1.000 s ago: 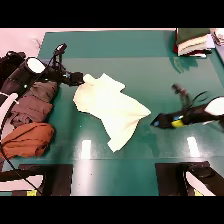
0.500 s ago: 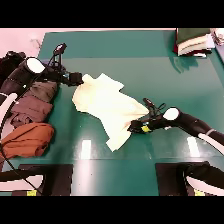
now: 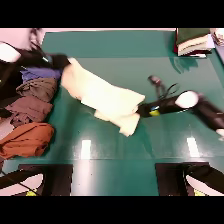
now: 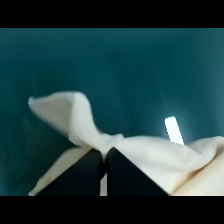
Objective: Fold the shirts.
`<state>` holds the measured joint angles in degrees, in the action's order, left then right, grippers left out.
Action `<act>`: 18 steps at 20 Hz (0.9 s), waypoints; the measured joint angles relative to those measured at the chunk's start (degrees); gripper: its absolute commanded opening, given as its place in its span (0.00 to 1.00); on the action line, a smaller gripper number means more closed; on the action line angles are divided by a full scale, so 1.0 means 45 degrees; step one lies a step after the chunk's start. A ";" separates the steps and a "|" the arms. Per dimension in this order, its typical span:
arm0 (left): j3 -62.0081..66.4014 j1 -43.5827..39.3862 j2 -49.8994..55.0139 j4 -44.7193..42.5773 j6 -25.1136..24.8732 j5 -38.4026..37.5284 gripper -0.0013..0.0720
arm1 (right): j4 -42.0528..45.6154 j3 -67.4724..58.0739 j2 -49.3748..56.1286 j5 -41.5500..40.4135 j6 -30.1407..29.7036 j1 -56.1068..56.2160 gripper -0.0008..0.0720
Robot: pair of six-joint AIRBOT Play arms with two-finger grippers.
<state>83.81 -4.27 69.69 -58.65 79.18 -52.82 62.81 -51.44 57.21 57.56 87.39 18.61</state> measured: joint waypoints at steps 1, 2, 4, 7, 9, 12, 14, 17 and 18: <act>0.0529 0.0185 -0.0505 0.0010 -0.0044 -0.0044 0.05 | 0.0636 -0.0738 -0.0656 0.0636 0.0083 -0.0568 0.04; 0.1127 0.0350 -0.1064 0.0039 -0.0170 -0.0087 0.05 | 0.1185 -0.1452 -0.1224 0.1248 0.0126 -0.1122 0.04; 0.2225 0.0563 -0.2127 0.0044 -0.0423 -0.0092 0.05 | 0.2035 -0.3002 -0.2336 0.2191 0.0155 -0.2356 0.04; 0.3643 0.0699 -0.3667 0.0170 -0.0724 -0.0291 0.05 | 0.2516 -0.4998 -0.3633 0.3026 0.0151 -0.3866 0.04; 0.4376 0.0738 -0.4537 0.0194 -0.0865 -0.0432 0.05 | 0.2642 -0.6164 -0.4235 0.3497 0.0121 -0.4629 0.04; 0.5124 0.0767 -0.5503 0.0185 -0.0962 -0.0461 0.05 | 0.2769 -0.7825 -0.4561 0.4269 0.0010 -0.5474 0.04; 0.5367 0.0777 -0.5892 0.0233 -0.1001 -0.0549 0.05 | 0.2890 -0.8859 -0.4367 0.4731 -0.0029 -0.5756 0.04; 0.5411 0.0777 -0.6081 0.0393 -0.1015 -0.1025 0.05 | 0.3011 -1.0307 -0.3487 0.5824 -0.0078 -0.5965 0.04; 0.5304 0.0777 -0.6003 0.0398 -0.1020 -0.1209 0.05 | 0.3026 -1.0671 -0.3070 0.6207 -0.0083 -0.5984 0.04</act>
<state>107.68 -0.78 42.68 -56.86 74.59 -58.26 76.42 -99.46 43.40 85.49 87.02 -8.32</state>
